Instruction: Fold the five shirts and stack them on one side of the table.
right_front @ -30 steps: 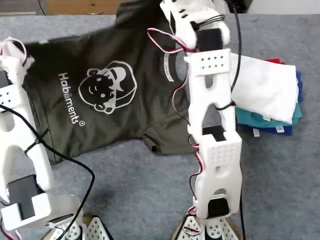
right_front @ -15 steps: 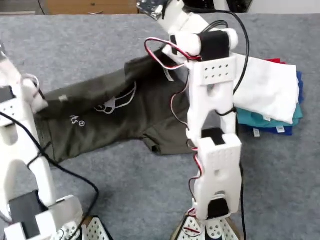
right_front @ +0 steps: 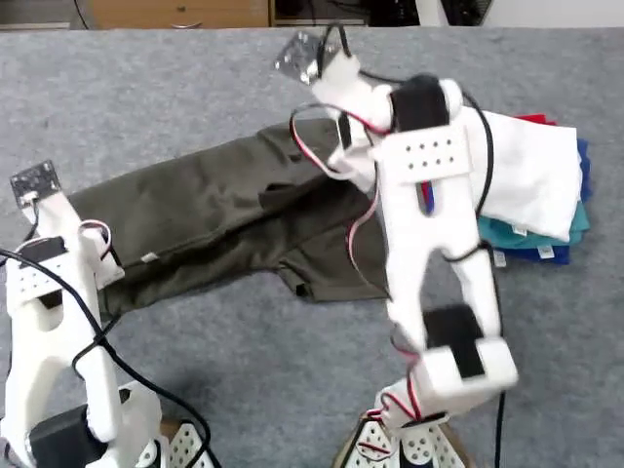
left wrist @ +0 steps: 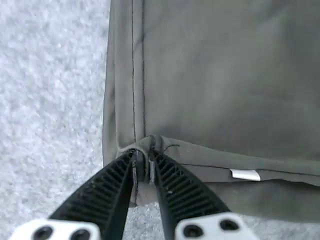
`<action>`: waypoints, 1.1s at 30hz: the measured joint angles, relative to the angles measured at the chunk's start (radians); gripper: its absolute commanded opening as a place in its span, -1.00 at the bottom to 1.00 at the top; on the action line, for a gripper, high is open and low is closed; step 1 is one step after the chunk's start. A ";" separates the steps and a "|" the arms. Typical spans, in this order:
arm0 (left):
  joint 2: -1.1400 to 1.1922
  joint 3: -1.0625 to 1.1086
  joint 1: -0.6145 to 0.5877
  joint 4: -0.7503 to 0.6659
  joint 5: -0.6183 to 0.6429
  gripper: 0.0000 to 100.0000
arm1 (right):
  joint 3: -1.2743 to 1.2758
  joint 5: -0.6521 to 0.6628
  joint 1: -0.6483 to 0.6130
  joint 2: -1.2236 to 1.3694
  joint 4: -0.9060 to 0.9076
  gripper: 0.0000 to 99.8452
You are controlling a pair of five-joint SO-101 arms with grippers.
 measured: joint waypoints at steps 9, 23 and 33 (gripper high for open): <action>-0.002 0.002 0.000 0.049 -0.109 -0.96 | 0.652 0.000 0.051 -0.376 -0.269 -1.00; -0.002 -0.055 -0.015 0.189 -0.141 -0.96 | 0.924 0.120 0.227 -0.635 -0.293 -1.00; -0.002 -0.072 -0.057 0.192 -0.141 -0.96 | 1.168 0.126 0.146 -0.772 -0.347 -1.00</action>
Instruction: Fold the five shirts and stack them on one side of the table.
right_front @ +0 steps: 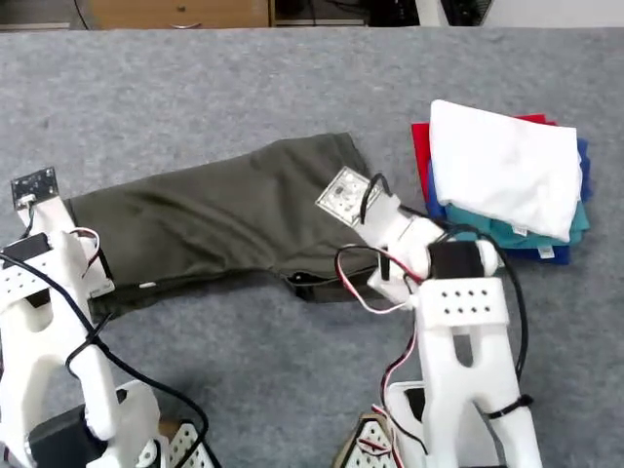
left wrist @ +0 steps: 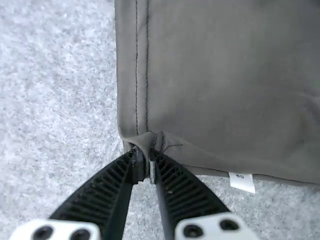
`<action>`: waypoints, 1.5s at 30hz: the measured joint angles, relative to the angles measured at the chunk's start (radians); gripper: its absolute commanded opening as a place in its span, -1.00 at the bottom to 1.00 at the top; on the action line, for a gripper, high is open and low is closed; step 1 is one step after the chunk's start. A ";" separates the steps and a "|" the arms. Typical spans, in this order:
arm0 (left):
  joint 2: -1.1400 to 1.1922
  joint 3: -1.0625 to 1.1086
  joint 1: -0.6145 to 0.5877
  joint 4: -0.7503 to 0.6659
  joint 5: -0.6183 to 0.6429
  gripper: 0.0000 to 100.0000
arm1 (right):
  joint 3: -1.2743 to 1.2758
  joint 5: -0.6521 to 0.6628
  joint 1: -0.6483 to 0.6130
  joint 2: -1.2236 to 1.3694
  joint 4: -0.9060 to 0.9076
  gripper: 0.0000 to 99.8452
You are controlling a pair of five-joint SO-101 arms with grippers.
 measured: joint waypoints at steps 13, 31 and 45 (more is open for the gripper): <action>0.000 0.077 0.021 0.025 -0.172 -0.54 | 0.035 0.032 -0.003 -0.008 -0.040 -0.28; 0.110 -0.358 0.063 -0.009 0.097 -0.96 | -0.528 -0.133 -0.203 0.437 -0.034 -1.00; 0.605 -0.292 0.064 -0.623 0.196 -0.96 | -1.416 -0.342 -0.221 1.553 -0.230 -1.00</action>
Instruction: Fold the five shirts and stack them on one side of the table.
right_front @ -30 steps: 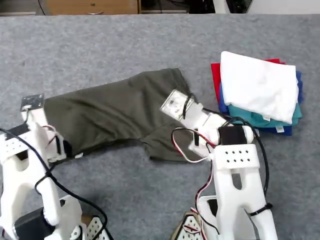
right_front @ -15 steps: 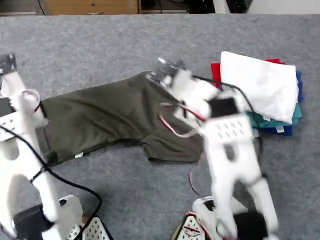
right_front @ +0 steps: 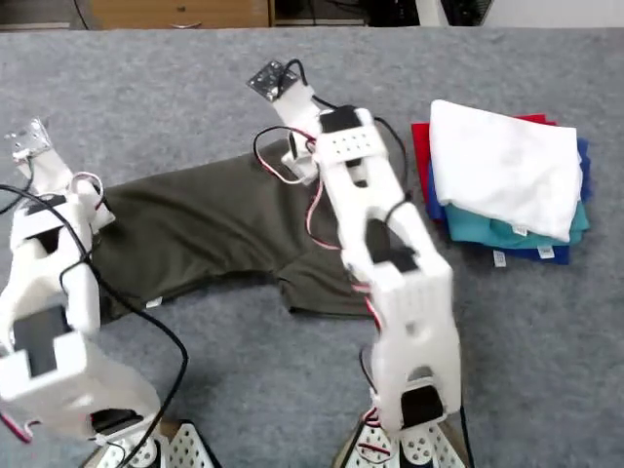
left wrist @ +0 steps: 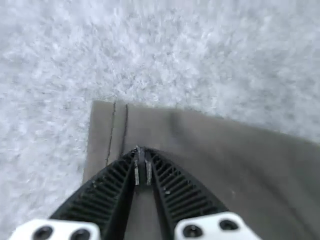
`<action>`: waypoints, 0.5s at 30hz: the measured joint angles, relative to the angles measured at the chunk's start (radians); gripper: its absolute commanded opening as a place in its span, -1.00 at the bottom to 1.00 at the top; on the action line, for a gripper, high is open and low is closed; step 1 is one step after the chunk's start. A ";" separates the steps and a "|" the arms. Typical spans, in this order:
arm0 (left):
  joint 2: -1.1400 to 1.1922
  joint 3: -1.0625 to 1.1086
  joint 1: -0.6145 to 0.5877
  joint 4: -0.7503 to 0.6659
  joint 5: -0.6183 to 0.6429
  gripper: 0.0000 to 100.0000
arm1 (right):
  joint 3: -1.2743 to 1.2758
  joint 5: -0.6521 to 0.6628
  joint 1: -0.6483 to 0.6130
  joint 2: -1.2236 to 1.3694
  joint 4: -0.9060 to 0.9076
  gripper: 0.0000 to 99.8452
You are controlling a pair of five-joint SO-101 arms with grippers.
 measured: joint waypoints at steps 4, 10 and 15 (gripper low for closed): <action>0.075 -0.080 -0.012 -0.015 0.000 -0.96 | -0.381 -0.002 0.029 0.281 0.035 -1.00; 0.097 -0.158 -0.023 0.055 0.000 -0.96 | -0.937 -0.002 0.060 0.572 0.219 -1.00; 0.097 -0.196 -0.023 0.161 -0.064 -0.96 | -1.043 0.041 0.100 0.572 0.428 -1.00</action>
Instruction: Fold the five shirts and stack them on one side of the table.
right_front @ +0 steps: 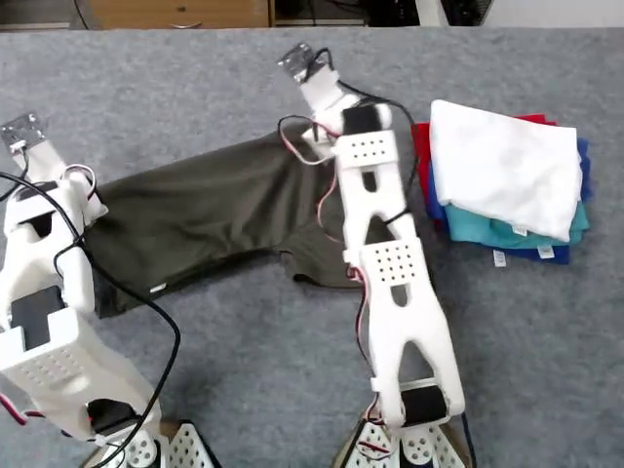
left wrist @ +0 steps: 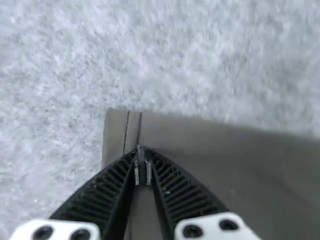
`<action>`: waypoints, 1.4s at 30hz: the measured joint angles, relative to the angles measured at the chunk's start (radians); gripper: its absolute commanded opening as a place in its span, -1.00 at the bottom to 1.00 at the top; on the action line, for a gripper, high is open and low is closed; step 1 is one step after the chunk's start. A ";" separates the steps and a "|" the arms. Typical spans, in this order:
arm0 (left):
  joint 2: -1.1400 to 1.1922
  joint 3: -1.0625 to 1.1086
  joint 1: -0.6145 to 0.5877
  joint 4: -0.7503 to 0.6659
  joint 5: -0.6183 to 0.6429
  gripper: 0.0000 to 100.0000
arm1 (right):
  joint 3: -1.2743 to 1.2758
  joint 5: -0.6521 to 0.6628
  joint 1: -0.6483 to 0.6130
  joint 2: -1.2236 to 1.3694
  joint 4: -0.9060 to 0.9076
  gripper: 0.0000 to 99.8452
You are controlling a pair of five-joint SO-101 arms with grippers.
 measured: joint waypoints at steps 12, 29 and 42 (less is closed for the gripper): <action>-0.189 0.190 0.005 0.040 -0.106 -0.96 | 0.012 0.114 -0.009 -0.391 0.311 -1.00; -0.465 0.597 0.032 -0.408 0.020 -0.96 | 1.590 0.549 -0.040 -1.401 0.087 -0.69; -0.365 0.482 0.032 -0.318 0.020 -0.96 | 2.331 0.549 -0.206 -1.599 -0.342 -0.49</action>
